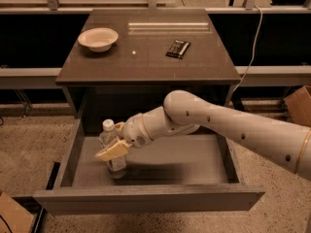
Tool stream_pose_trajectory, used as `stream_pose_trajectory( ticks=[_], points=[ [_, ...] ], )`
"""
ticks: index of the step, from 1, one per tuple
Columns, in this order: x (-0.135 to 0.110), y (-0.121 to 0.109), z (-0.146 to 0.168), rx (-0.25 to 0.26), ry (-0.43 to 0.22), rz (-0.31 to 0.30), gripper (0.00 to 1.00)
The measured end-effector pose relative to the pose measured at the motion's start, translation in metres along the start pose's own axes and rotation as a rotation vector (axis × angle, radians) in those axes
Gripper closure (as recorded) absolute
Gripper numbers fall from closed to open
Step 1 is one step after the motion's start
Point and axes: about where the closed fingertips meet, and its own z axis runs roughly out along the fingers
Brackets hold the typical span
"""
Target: Pick blue plastic bottle from top drawer and place on counter
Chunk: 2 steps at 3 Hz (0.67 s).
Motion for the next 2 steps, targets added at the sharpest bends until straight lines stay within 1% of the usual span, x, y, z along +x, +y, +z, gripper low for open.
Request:
stream_pose_trajectory(
  ticks=[1, 2],
  points=[
    [-0.034, 0.002, -0.034, 0.052, -0.021, -0.039, 0.96],
    [-0.08, 0.001, -0.087, 0.125, -0.002, -0.129, 1.0]
  ],
)
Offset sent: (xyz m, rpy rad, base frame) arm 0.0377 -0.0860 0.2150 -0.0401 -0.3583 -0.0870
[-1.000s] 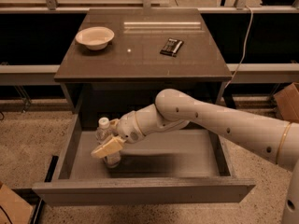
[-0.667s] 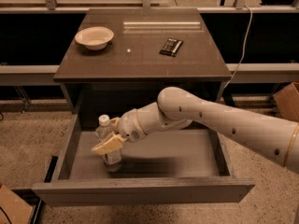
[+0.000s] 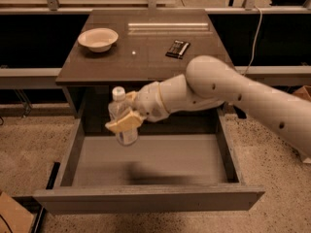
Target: Pick blue plastic bottle from top drawer and place on counter
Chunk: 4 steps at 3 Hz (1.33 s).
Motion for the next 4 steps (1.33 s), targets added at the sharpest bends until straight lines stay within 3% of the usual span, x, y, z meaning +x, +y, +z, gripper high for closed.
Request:
stream_pose_trajectory(
  ticks=[1, 2, 3, 4],
  points=[
    [-0.047, -0.021, -0.052, 0.066, 0.041, -0.107, 1.0],
    [-0.077, -0.059, -0.099, 0.133, 0.078, -0.132, 1.0],
    [-0.113, -0.13, -0.155, 0.295, 0.104, -0.106, 1.0],
    [-0.134, -0.173, -0.187, 0.404, 0.097, -0.084, 1.0]
  ],
)
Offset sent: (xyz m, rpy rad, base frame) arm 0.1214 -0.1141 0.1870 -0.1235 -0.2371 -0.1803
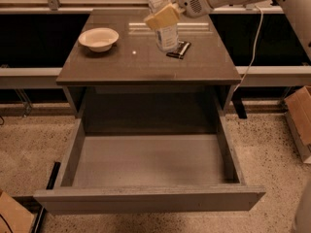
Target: Pick blue plastic bottle from top drawer and place on counter
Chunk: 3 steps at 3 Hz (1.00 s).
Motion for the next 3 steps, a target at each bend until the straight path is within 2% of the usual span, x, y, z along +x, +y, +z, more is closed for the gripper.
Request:
stream_pose_trajectory(
  ticks=[1, 2, 3],
  points=[
    [-0.012, -0.01, -0.013, 0.039, -0.021, -0.003, 1.0],
    [0.001, 0.009, 0.002, 0.044, -0.047, 0.042, 1.0],
    [0.012, 0.01, 0.027, 0.08, -0.076, 0.084, 1.0]
  ],
)
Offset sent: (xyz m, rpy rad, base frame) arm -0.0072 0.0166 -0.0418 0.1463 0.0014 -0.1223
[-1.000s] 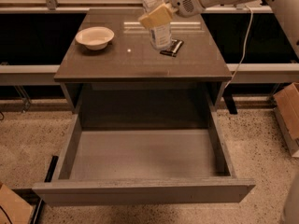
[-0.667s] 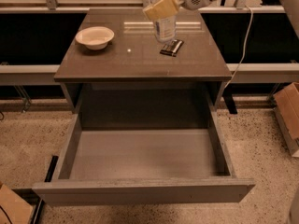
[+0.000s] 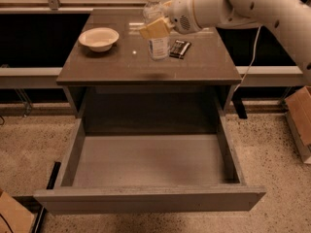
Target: Pick blue plastic bottle from top drawer and place on counter
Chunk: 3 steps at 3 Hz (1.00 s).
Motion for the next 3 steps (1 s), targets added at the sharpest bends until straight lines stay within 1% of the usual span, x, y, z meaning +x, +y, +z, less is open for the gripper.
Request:
stream_pose_trajectory(
  ticks=[1, 2, 3],
  points=[
    [0.016, -0.003, 0.02, 0.032, -0.012, 0.048, 0.97],
    [0.029, -0.007, 0.029, 0.053, -0.009, 0.093, 0.73],
    [0.043, -0.016, 0.037, 0.063, -0.005, 0.145, 0.5]
  ],
)
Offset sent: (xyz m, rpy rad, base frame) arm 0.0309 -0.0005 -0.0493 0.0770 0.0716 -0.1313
